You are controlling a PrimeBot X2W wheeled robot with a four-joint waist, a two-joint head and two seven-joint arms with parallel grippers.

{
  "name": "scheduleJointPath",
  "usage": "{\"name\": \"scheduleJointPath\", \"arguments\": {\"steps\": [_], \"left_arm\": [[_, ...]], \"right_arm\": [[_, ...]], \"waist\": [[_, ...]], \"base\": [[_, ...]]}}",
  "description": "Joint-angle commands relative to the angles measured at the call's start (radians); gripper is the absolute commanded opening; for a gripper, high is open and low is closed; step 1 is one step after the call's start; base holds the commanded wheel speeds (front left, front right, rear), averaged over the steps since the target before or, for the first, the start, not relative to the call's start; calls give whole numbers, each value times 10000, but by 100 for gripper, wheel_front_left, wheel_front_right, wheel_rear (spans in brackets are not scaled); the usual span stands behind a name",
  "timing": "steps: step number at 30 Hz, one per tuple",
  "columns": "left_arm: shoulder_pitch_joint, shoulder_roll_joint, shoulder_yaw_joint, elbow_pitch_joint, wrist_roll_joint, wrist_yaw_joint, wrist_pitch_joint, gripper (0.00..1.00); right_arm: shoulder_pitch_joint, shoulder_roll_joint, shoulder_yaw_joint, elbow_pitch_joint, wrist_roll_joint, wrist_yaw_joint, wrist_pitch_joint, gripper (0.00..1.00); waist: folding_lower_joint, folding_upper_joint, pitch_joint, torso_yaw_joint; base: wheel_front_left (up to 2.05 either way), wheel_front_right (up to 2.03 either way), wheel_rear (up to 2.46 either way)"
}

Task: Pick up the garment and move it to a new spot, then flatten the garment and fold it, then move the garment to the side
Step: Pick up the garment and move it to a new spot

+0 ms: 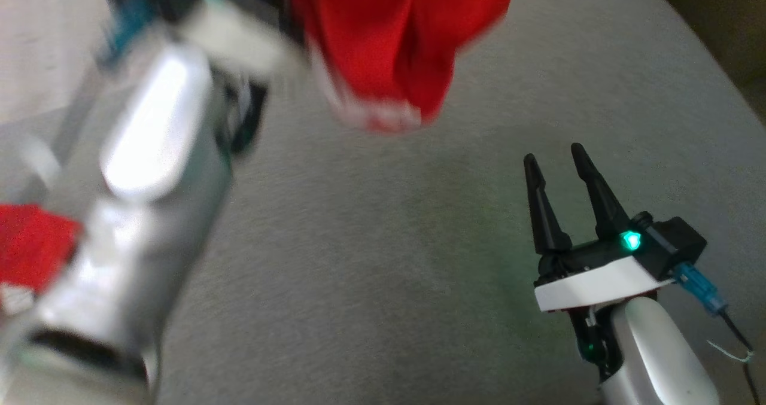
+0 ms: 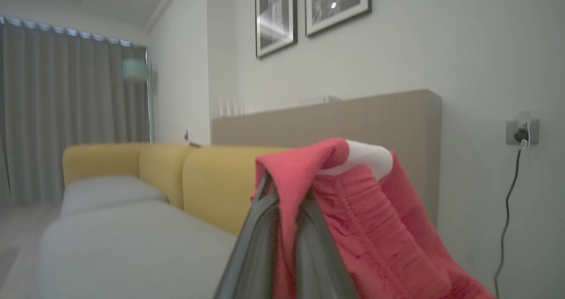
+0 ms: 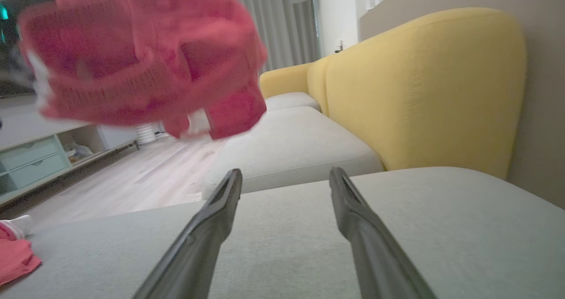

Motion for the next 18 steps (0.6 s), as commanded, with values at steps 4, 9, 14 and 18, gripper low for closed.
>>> {"name": "scheduleJointPath", "arguments": {"steps": [4, 9, 14, 18], "left_arm": [[2100, 299, 335, 533, -129, 139, -225, 0], [4403, 178, 1801, -94, 564, 376, -246, 100], [6264, -575, 3747, -2098, 1614, 462, -248, 100], [8111, -1101, 4854, -3643, 2745, 362, -249, 100]], "right_arm": [[-310, 109, 79, -298, 272, -7, -23, 100], [-378, 109, -15, -75, 321, -7, -23, 100], [-189, 110, -322, 213, 185, -7, -23, 100], [123, 110, -274, 461, -86, -7, -23, 100]], "waist": [[1, -1, 767, -858], [1, -1, 1077, -718], [1, -1, 763, -70], [1, -1, 116, 609]], "base": [[0, 0, 0], [0, 0, 0], [0, 0, 0], [0, 0, 0]]}}
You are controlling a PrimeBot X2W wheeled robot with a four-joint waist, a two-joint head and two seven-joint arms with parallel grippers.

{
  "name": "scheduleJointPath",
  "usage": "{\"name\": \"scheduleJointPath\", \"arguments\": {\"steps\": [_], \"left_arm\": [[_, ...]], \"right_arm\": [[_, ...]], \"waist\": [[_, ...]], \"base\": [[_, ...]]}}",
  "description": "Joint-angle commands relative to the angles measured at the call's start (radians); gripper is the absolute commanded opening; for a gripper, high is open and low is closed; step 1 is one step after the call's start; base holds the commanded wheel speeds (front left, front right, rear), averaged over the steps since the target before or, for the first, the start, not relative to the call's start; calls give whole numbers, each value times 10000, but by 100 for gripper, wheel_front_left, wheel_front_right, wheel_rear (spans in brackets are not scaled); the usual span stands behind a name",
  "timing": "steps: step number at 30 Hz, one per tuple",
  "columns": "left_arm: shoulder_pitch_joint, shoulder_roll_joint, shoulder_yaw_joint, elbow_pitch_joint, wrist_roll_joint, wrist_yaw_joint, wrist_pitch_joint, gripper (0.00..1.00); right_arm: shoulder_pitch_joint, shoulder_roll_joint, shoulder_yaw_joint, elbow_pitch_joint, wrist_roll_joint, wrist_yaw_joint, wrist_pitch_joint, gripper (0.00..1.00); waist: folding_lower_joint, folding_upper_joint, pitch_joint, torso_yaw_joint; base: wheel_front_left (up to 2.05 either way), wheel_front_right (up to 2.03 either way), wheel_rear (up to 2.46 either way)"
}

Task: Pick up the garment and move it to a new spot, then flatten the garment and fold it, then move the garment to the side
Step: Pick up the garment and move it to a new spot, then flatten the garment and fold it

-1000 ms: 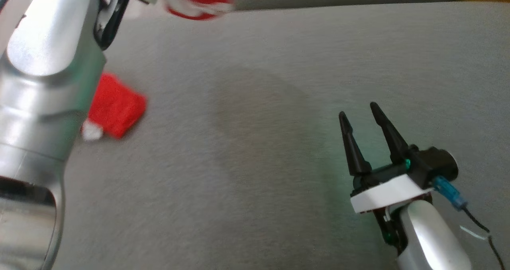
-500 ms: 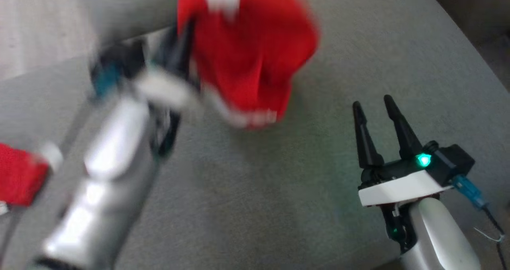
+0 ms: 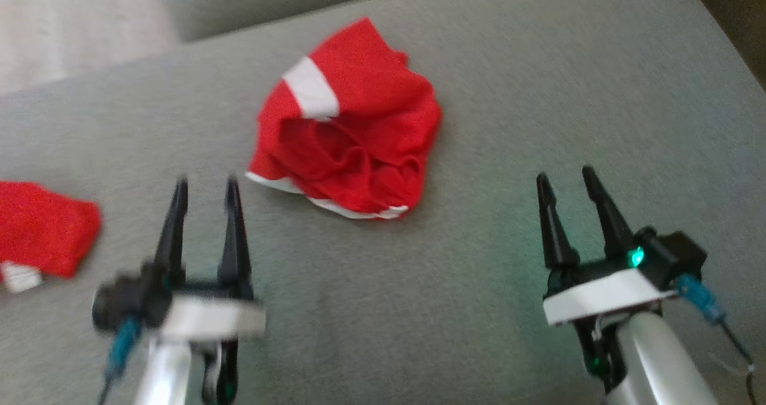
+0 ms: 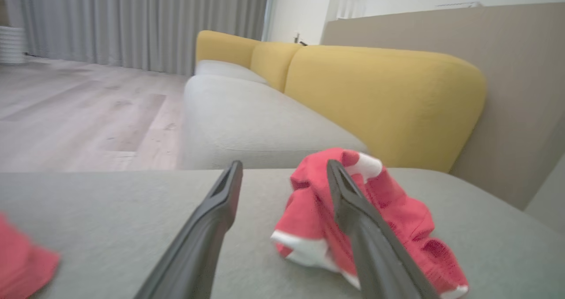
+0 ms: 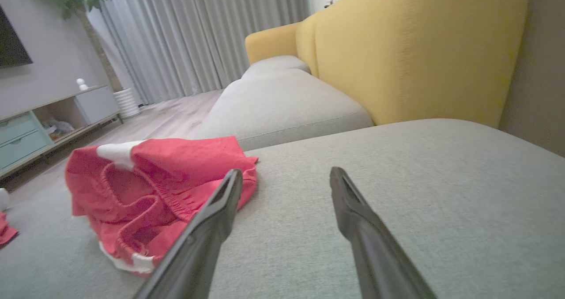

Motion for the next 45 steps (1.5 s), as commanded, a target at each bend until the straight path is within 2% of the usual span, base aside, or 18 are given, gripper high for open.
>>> {"name": "scheduleJointPath", "arguments": {"steps": [1, 3, 9, 15, 19, 23, 31, 45], "left_arm": [[362, 29, 457, -605, 332, 11, -78, 100], [971, -17, 533, -1001, 714, 138, -78, 100], [2405, -32, 116, -1845, 717, 847, -79, 100], [3440, -34, 122, -2283, 1048, 1260, -79, 100], [3817, -34, 292, -2509, 686, 1645, -79, 100], [3894, -34, 273, -2527, 716, 1666, -79, 100], [4021, -35, -43, -2262, 1265, 1389, -80, 100], [4099, -35, -310, -1919, 1324, 1312, -80, 100]], "right_arm": [[111, 18, 266, -258, -85, -7, -24, 100], [343, 18, 318, -193, -275, -7, -24, 100], [1165, 18, 191, -208, -912, -7, -24, 100], [1746, 18, 55, -425, -1025, -7, -24, 100], [2050, 18, 32, -451, -905, -7, -24, 100], [2134, 18, 123, -450, -948, -7, -24, 100], [2242, 18, 206, -457, -1038, -7, -24, 100], [2257, 18, -33, -452, -989, -7, -24, 100]], "waist": [[0, -1, -821, 824], [0, -1, -1193, 1179], [0, -1, -2071, 2016], [0, -1, -2433, 2345], [0, -1, -2638, 2446], [0, -1, -2730, 2495], [0, -1, -2888, 2519], [0, -1, -2888, 2621]], "base": [[0, 0, 0], [0, 0, 0], [0, 0, 0], [0, 0, 0], [0, 0, 0], [0, 0, 0], [0, 0, 0], [0, 0, 0]]}}
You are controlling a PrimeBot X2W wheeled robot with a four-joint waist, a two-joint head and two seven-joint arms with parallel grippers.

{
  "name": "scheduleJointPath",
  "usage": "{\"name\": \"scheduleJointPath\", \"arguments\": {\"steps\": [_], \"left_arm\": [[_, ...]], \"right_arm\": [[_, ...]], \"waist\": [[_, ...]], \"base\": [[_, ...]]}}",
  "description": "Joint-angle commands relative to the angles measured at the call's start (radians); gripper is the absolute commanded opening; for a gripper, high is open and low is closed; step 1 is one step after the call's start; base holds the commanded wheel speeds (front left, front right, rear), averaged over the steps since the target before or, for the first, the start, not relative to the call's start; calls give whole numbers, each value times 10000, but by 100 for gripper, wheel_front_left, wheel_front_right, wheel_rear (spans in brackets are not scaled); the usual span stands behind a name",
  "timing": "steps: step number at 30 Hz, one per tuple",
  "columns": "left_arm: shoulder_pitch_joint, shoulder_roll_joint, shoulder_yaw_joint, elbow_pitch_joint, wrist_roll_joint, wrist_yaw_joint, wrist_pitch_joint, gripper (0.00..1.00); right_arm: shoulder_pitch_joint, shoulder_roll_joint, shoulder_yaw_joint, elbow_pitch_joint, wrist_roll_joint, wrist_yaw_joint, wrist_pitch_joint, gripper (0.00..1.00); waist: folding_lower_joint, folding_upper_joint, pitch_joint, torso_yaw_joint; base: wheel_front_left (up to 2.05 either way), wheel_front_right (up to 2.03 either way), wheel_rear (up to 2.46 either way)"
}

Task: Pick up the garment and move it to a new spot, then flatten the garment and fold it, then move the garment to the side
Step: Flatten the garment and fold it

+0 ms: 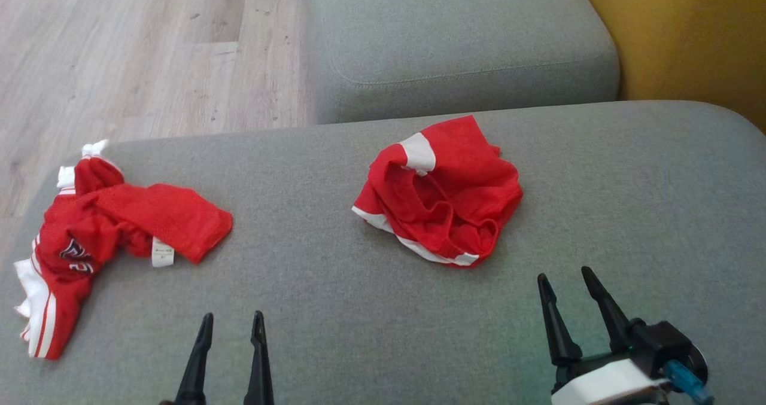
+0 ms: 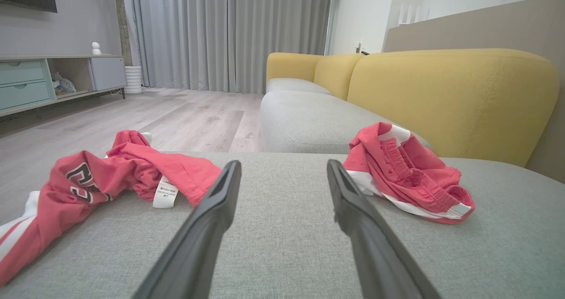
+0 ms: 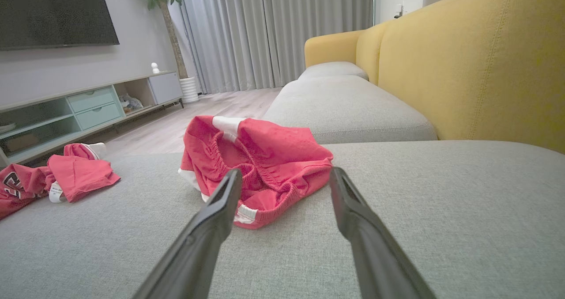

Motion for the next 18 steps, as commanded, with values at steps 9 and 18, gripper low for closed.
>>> {"name": "scheduleJointPath", "arguments": {"steps": [9, 18], "left_arm": [[-367, -33, 84, -206, 145, 71, -80, 100], [-1289, -31, -961, -71, 1585, -467, -80, 100]], "right_arm": [[-343, -26, 194, -256, -40, -7, -36, 100], [-538, -26, 354, -272, -217, -7, -36, 100]], "waist": [[0, 0, -41, -15], [0, 0, 371, -537]], "base": [[0, 0, 0], [0, 0, 0]]}}
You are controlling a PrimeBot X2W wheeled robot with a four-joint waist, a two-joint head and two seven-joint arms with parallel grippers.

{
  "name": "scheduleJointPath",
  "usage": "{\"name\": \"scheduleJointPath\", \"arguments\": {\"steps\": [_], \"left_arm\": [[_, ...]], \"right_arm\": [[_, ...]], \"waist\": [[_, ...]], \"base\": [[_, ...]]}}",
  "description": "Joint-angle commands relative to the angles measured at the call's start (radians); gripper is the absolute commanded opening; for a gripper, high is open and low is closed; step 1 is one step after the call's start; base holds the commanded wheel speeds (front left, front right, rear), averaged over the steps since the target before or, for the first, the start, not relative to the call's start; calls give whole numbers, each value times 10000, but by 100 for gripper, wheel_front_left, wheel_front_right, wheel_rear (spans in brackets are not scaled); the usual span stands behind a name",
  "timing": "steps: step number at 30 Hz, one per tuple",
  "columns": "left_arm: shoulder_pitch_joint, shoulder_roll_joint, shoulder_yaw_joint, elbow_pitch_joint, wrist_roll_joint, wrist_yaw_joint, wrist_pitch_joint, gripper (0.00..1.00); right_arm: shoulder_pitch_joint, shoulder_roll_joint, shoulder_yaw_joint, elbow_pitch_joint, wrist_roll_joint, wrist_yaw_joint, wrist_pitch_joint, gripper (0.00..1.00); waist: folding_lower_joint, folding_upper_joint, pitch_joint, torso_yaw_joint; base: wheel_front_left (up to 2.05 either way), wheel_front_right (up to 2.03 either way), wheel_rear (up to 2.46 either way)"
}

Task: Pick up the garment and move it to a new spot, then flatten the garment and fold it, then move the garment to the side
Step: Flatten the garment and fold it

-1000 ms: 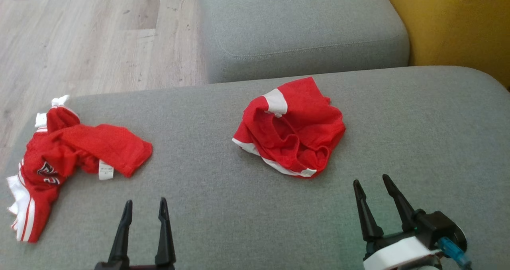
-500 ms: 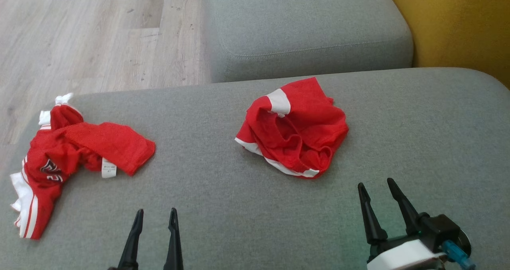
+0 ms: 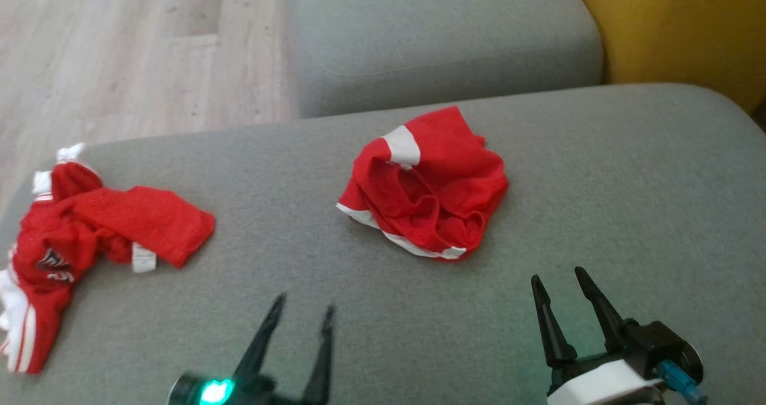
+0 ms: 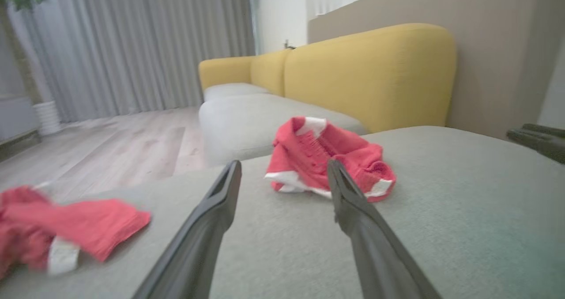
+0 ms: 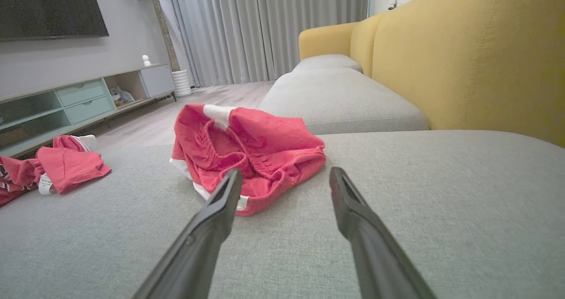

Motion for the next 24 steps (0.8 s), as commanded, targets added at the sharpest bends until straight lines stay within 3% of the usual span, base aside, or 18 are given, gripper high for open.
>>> {"name": "scheduleJointPath", "arguments": {"steps": [1, 6, 12, 18, 24], "left_arm": [[-1154, -42, -54, -192, 314, -168, -80, 100], [-2957, -2, -1332, 613, 1034, -754, -80, 100], [-5681, 30, -3073, 2543, 1693, -1374, -80, 100], [-7705, 55, -4075, 5351, 1998, -1544, -80, 100], [-8718, 16, -4687, 7117, 2180, -1565, -80, 100]], "right_arm": [[-555, -30, 243, -321, -43, -7, -36, 100], [-761, -30, 289, -372, -144, -7, -36, 100], [-1257, -30, 415, -482, -264, -7, -36, 100], [-1719, -30, 669, -535, -148, -7, -36, 100], [-1796, -30, 743, -547, -65, -7, -36, 100]], "waist": [[0, -1, 274, -279], [0, -1, 922, -670], [0, -1, 2108, -1152], [0, -1, 2857, -1684], [0, -1, 3215, -1872]], "base": [[0, 0, 0], [0, 0, 0], [0, 0, 0], [0, 0, 0], [0, 0, 0]]}}
